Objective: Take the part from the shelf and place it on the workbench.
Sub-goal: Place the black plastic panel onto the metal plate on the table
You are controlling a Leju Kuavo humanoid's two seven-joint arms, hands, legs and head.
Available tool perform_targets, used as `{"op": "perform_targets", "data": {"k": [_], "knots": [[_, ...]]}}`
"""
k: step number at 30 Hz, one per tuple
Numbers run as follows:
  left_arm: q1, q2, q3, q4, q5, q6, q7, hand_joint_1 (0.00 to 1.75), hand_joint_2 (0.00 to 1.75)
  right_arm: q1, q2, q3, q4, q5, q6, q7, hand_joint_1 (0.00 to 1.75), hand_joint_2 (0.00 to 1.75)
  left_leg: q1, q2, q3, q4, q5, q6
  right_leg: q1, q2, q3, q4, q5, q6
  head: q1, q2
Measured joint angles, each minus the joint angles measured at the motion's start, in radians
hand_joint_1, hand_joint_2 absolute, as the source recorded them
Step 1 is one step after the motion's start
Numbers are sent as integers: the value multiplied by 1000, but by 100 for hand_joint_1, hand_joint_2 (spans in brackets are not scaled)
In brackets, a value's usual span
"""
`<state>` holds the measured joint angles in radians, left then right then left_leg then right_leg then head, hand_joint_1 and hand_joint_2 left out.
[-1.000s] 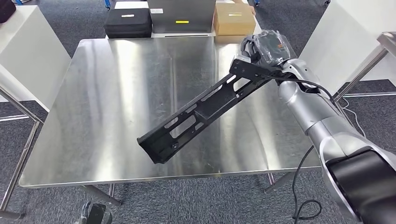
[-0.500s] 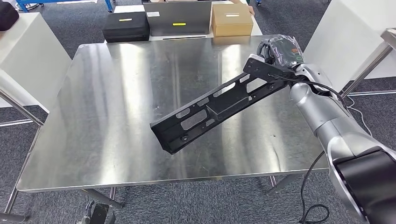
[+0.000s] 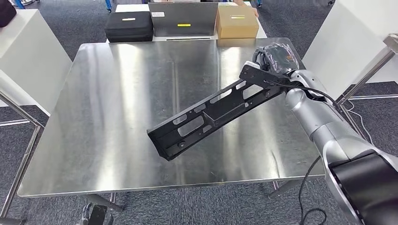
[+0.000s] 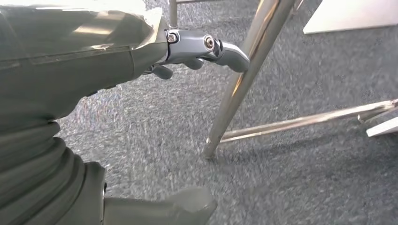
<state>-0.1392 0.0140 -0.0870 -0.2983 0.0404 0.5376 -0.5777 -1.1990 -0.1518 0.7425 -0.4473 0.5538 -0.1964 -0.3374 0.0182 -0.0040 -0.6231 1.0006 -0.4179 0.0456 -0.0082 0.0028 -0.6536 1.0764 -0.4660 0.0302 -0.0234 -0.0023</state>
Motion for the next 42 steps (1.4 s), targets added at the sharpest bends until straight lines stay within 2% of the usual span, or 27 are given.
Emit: {"op": "perform_targets", "data": {"k": [2, 3, 4, 5, 7, 9, 10, 13, 18, 21, 24, 25, 28, 32, 42], "knots": [[0, -1, 0, 0, 0, 0, 0, 0, 175, 2, -1, 0, 3, 2, 1, -1, 162, 175, -1, -1, 2, -1, -1, 6, -3, 0, -73, 143, -50, -2, 1, 0], [0, -1, 0, 0, 0, 0, 0, 0, 175, 5, -2, 0, 6, 4, 1, -2, 162, 175, -1, -2, 2, 0, -2, 7, -3, 0, -105, 200, -64, 0, 1, 0], [0, -1, 0, 0, 0, 0, 0, 0, 175, 9, -2, 0, 8, 6, 2, -2, 162, 175, -1, -3, 4, 0, -4, 7, -4, 0, -121, 222, -64, 5, 1, 0], [0, -2, 0, 0, 0, 0, 0, 0, 175, 12, -2, 0, 11, 8, 2, -2, 162, 175, -1, -4, 6, 0, -5, 6, -6, -1, -115, 203, -48, 13, 1, 0], [0, -3, 0, 0, 1, 1, -2, 0, 175, 11, -2, 0, 13, 12, 2, -4, 162, 175, 1, -5, 12, 3, -11, -1, -11, -3, -52, 65, 13, 28, 2, 0], [0, -2, 0, 0, 2, 3, -4, 0, 175, 7, 0, 0, 14, 16, 4, -6, 162, 175, -4, -6, 13, 10, -21, -10, -15, -2, 11, -55, 56, 28, 3, 0], [0, -1, 1, 0, 4, 5, -6, 0, 175, 7, 1, 0, 15, 18, 6, -7, 162, 175, -6, -6, 12, 13, -24, -8, -16, -2, 25, -79, 63, 25, 2, 0], [0, 0, 4, 0, 15, 20, -15, 0, 175, 10, 5, 1, 18, 21, 12, -9, 162, 175, -7, -5, 14, 12, -24, 5, -13, 2, 28, -83, 64, 19, -1, 0], [6, -1, 41, -18, -27, 101, -72, 0, 175, 11, 8, 2, 20, 25, 14, -20, 162, 175, -5, 0, 22, 1, -23, 4, -9, 9, 27, -82, 63, 15, -1, 0], [18, -13, 124, -58, -182, 107, -83, 0, 175, 12, 7, 2, 21, 29, 15, -27, 162, 175, -4, 0, 23, -1, -22, -2, -6, 9, 27, -81, 62, 8, -1, 0], [21, -34, 222, -72, -237, 107, -83, 0, 175, 12, 8, 2, 21, 31, 17, -29, 162, 175, -1, 1, 23, -2, -23, -21, -4, 9, 27, -81, 61, 7, 0, 0], [22, -38, 242, -74, -238, 107, -83, 0, 175, 12, 9, 2, 21, 33, 17, -30, 122, 131, 0, 1, 23, -2, -23, -25, -4, 9, 27, -81, 61, 7, 0, 0], [26, -43, 282, -82, -243, 107, -83, 0, 175, 12, 12, 3, 22, 36, 18, -32, 0, 0, -2, 0, 22, -2, -23, -27, -4, 9, 28, -81, 61, 7, 0, 0], [32, -48, 322, -90, -242, 106, -83, 0, 0, 11, 19, 3, 23, 37, 19, -35, 0, 0, -7, 0, 22, -2, -23, -27, -4, 9, 29, -81, 61, 7, 0, 0], [31, -50, 354, -78, -190, 88, -83, 0, 0, 8, 24, 3, 24, 39, 16, -35, 0, 0, -10, -1, 20, 1, -23, -26, -5, 8, 29, -81, 61, 7, 0, 0]]}}
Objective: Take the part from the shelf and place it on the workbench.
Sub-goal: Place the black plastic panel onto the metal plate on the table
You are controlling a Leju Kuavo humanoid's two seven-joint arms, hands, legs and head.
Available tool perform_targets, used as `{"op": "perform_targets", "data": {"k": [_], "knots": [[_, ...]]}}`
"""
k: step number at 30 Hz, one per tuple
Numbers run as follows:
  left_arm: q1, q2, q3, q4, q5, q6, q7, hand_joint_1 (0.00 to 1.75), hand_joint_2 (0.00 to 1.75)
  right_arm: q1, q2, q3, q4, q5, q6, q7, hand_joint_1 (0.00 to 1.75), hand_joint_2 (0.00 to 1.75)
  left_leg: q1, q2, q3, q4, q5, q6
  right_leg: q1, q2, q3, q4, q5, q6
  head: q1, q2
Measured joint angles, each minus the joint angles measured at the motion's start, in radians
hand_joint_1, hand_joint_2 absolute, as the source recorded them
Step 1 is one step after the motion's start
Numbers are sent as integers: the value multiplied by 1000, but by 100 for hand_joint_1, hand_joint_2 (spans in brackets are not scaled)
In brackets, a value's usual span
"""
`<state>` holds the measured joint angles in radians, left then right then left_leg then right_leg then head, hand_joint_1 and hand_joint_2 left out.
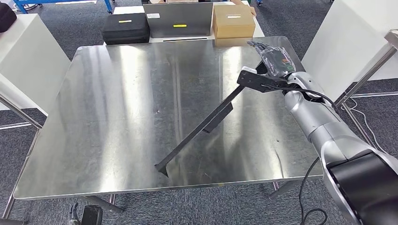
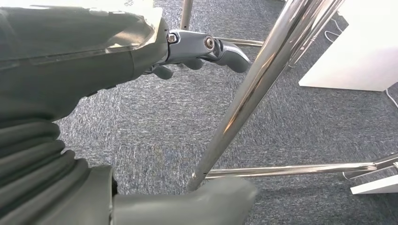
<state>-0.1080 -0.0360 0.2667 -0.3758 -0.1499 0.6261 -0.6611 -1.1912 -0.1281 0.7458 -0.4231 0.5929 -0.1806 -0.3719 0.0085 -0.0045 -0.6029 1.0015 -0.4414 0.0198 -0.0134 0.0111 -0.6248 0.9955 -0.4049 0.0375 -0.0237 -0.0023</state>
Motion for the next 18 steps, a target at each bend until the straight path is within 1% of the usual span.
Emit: {"op": "perform_targets", "data": {"k": [3, 5, 11, 14, 18], "knots": [[0, 0, 0, 2, 7, -2, 0, 0, 0, 0, 0, 0, 0, 3, 3, 1, 0, 0, 0, 0, 0, 0, 0, 0, -1, 0, 0, 0, 0, 0, 0, 0], [0, 0, 0, 3, 13, -2, 0, 0, 0, -2, 0, 0, 1, 2, 24, 8, 0, 0, 0, 0, 0, 0, 0, 0, -1, 0, 0, 0, 0, 0, 0, 0], [1, 0, -1, 7, 33, -1, 0, 0, 0, -16, 0, 0, 15, -11, 159, 67, 0, 0, 0, 0, 0, 0, 0, 0, -2, 0, 0, 0, 0, 0, 0, 0], [1, 0, -1, 8, 46, 0, 0, 0, 0, -28, 1, -1, 25, -26, 234, 139, 0, 0, 1, 0, 0, 0, 0, 0, -2, 0, 0, 0, 0, 0, 0, 0], [1, 0, -1, 10, 64, 0, 0, 0, 0, -49, 2, -2, 45, -32, 353, 290, 0, 0, 0, 0, 0, 0, 0, 0, -2, 0, 0, 0, 0, 0, 0, 0]]}}
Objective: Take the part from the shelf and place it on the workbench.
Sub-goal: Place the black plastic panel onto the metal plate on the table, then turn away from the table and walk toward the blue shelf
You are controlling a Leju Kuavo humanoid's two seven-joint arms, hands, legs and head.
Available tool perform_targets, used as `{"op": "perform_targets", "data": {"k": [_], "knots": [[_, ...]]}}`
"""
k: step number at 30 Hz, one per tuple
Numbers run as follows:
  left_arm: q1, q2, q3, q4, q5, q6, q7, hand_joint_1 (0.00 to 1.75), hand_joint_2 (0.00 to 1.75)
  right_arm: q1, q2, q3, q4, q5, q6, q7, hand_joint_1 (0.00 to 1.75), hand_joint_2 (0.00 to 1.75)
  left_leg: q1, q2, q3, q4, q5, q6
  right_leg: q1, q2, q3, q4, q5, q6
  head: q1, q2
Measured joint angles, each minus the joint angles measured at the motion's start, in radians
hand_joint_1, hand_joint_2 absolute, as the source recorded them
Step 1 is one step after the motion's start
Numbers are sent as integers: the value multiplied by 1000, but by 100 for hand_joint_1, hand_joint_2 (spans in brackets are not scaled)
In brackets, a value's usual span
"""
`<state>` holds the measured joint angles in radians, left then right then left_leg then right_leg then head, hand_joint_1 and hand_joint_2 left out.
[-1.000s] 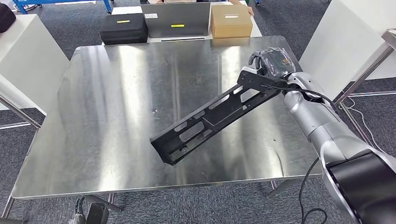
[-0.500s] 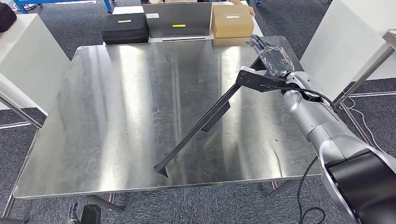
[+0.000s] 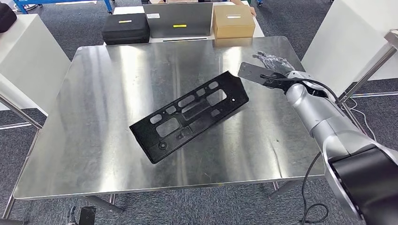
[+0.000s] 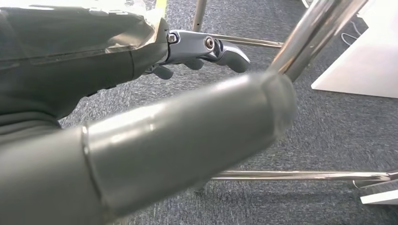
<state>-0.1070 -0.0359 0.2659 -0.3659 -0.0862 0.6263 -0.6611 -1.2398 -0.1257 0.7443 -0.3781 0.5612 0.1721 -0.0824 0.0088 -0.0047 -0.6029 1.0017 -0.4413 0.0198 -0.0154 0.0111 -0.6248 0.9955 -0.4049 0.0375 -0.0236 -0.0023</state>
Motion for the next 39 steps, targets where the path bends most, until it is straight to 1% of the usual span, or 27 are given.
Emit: {"op": "perform_targets", "data": {"k": [2, 5, 8, 12, 15, 17, 19, 21, 24, 26, 27, 28, 29, 30, 31, 32, 33, 35, 36, 37, 39], "knots": [[0, 0, 0, 1, 6, 0, 0, 0, 0, -13, 1, 1, 11, 4, 41, 56, 0, 0, 0, 0, 0, 0, 0, 0, 0, 0, 0, 0, 0, 0, 0, 0], [2, 0, 0, 3, 16, 2, 0, 0, 0, -32, 0, 2, 22, 18, 42, 102, 0, 0, 0, 0, 0, 0, 0, 0, 0, 0, 0, 0, 0, 0, 0, 0], [6, 0, 0, 3, 23, 4, 0, 0, 0, -43, -11, 5, 26, 50, -8, 127, 0, 0, 0, 0, 0, 0, 0, 0, 0, 0, 0, 0, 0, 0, 0, 0], [13, -2, 0, 3, 33, 4, 0, 0, 0, -55, -45, 20, 26, 113, -114, 148, 0, 0, 0, -1, 0, 1, 0, 0, 0, -1, 0, 0, 0, 0, 0, 0], [22, -5, 0, 2, 36, 5, 0, 0, 0, -71, -92, 33, 26, 154, -209, 157, 0, 0, -1, -3, -1, 2, 0, 0, 0, -3, 0, 0, 0, 0, 0, 0], [26, -9, 0, 2, 39, 5, 0, 0, 0, -85, -142, 40, 26, 177, -269, 160, 0, 0, -1, -6, -1, 3, -1, 1, 0, -5, 0, 0, 0, 0, 0, 0], [28, -12, 0, 2, 43, 4, 0, 0, 0, -95, -181, 43, 27, 187, -300, 163, 0, 0, -2, -8, -2, 3, -1, 2, 0, -7, 0, 0, 0, 1, 0, 0], [29, -13, 0, 2, 44, 4, 0, 0, 0, -99, -192, 44, 27, 189, -305, 164, 0, 0, -2, -9, -2, 3, -1, 2, 0, -8, 0, 0, 0, 1, 0, 0], [29, -14, 0, 2, 44, 4, 0, 0, 0, -99, -193, 44, 27, 190, -305, 165, 0, 0, -2, -9, -2, 3, -1, 2, 0, -8, 1, 0, 0, 1, 0, 0], [31, -14, 0, 2, 44, 4, 0, 0, 0, -102, -207, 45, 27, 192, -304, 168, 0, 0, -2, -9, -2, 3, -1, 2, 0, -8, 1, 0, 0, 1, 0, 0], [32, -16, 0, 2, 45, 4, 0, 0, 0, -104, -226, 47, 28, 198, -300, 166, 0, 0, -2, -8, -1, 3, -2, 3, 0, -8, 0, 0, 0, 1, 0, 0], [34, -18, 0, 2, 45, 4, 0, 0, 0, -107, -256, 51, 29, 205, -294, 163, 0, 0, -3, -8, -1, 4, -2, 4, 0, -8, 0, 0, 0, 1, 0, 0], [36, -21, 0, 2, 45, 3, 0, 0, 0, -109, -292, 56, 29, 210, -289, 159, 0, 0, -3, -8, -1, 4, -3, 5, 0, -8, 0, -1, 0, 1, 0, 0], [37, -25, 0, 1, 49, 3, 0, 0, 0, -101, -345, 58, 23, 206, -305, 153, 0, 0, -4, -8, 0, 5, -4, 7, 0, -9, 0, -1, -1, 2, 0, 0], [39, -29, 0, 0, 54, 3, 0, 0, 0, -82, -401, 56, 13, 193, -342, 148, 0, 0, -5, -11, 0, 5, -5, 9, 0, -11, 2, -1, -2, 3, 0, 0], [43, -33, 1, -2, 62, 3, 0, 0, 0, -52, -455, 48, 0, 168, -398, 144, 0, 0, -6, -13, 2, 6, -6, 10, 1, -14, 3, -1, -3, 4, 0, 0], [49, -37, 4, -6, 70, 3, 0, 0, 0, 3, -516, 31, -19, 129, -487, 139, 0, 0, -6, -16, 3, 7, -7, 13, 1, -17, 6, -2, -5, 6, 0, 0], [61, -45, 12, -15, 84, 5, 0, 0, 0, 141, -605, -20, -55, 54, -647, 135, 0, 0, -5, -21, 5, 7, -10, 16, 5, -22, 12, -4, -8, 10, 0, 0], [67, -49, 18, -21, 90, 7, 0, 0, 0, 228, -641, -58, -77, 24, -721, 139, 0, 0, -4, -23, 5, 7, -12, 18, 7, -24, 16, -5, -9, 11, 0, 0], [71, -53, 24, -24, 97, 8, 0, 0, 0, 313, -662, -107, -102, 17, -771, 148, 0, 0, -4, -25, 6, 6, -13, 20, 8, -25, 19, -6, -11, 12, 0, 0], [77, -61, 38, -29, 106, 11, 0, 0, 0, 490, -680, -230, -165, 66, -830, 169, 0, 0, -5, -26, 5, 6, -16, 22, 9, -25, 21, -5, -12, 13, -1, 0]]}}
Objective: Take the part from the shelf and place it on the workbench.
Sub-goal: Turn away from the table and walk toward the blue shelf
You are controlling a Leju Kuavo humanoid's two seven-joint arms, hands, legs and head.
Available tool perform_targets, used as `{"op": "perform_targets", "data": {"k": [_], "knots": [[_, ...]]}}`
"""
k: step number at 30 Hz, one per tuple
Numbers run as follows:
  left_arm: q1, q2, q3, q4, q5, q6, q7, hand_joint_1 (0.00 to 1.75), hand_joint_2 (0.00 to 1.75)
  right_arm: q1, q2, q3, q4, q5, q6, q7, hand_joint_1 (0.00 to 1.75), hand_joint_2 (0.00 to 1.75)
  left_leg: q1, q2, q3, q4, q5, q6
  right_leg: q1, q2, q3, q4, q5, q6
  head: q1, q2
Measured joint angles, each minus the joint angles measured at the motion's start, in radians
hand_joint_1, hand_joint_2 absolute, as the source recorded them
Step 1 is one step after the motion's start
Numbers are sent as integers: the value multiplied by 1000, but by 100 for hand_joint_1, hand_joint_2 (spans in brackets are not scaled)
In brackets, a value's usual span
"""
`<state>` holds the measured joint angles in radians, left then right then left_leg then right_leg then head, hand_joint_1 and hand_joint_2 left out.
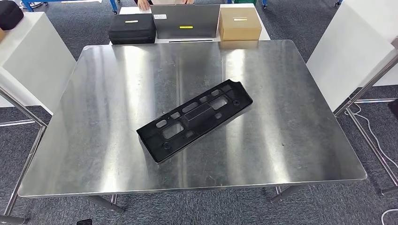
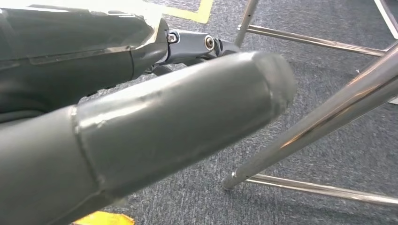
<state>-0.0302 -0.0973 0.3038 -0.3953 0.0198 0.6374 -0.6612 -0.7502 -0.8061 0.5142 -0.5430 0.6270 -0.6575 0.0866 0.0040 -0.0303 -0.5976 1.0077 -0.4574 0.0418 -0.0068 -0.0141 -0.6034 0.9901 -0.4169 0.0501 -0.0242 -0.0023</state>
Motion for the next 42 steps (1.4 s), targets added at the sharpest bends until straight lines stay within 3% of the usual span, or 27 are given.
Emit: {"op": "perform_targets", "data": {"k": [4, 10, 14, 19, 24, 29, 31, 37, 42], "knots": [[2, -13, 17, -6, 2, 1, 0, 0, 0, 280, 36, -317, -137, 172, -10, 10, 0, 0, -3, 3, 2, 0, -2, 3, -3, 3, -2, 0, -2, 1, 0, 0], [10, -26, 30, -10, 2, 1, 0, 0, 0, 455, 95, -608, -249, 228, -10, -7, 0, 0, -7, 4, 3, 0, -1, 4, -5, 3, -2, 0, -3, 3, 0, 0], [10, -36, 31, -12, 0, 0, 0, 0, 0, 582, 225, -838, -346, 341, -10, -90, 0, 0, -8, 3, 5, 0, -1, 4, -6, 1, -2, 0, -4, 4, 0, 0], [11, -42, 34, -13, 0, -1, 0, 0, 0, 693, 389, -1057, -422, 381, -10, -197, 0, 0, -8, 4, 5, 0, -2, 4, -6, 2, -2, 0, -5, 5, 0, 0], [11, -44, 39, -16, -1, -1, 0, 0, 0, 754, 510, -1163, -438, 409, -10, -233, 0, 0, -8, 9, 7, -1, -4, 3, -6, 7, -2, 0, -5, 4, 0, 0], [11, -45, 50, -16, 0, 2, 0, 0, 0, 774, 645, -1318, -427, 510, -10, -412, 0, 0, -8, 11, 8, -1, -5, 2, -6, 11, -2, 0, -5, 4, 0, 0], [13, -45, 54, -16, 0, 2, 0, 0, 0, 773, 689, -1384, -419, 518, -9, -446, 0, 0, -7, 11, 8, -1, -5, 1, -6, 11, -2, 0, -6, 4, 0, 0], [16, -44, 62, -16, -6, 2, 0, 0, 0, 743, 762, -1544, -354, 582, -9, -528, 0, 0, -8, 15, 10, -1, -6, 1, -6, 14, -2, 0, -6, 4, 0, 0], [15, -37, 63, -14, -14, -21, 0, 0, 0, 699, 784, -1686, -186, 549, -8, -555, 0, 0, -8, 16, 10, -1, -6, 1, -6, 14, -2, 0, -6, 3, 0, 0]]}}
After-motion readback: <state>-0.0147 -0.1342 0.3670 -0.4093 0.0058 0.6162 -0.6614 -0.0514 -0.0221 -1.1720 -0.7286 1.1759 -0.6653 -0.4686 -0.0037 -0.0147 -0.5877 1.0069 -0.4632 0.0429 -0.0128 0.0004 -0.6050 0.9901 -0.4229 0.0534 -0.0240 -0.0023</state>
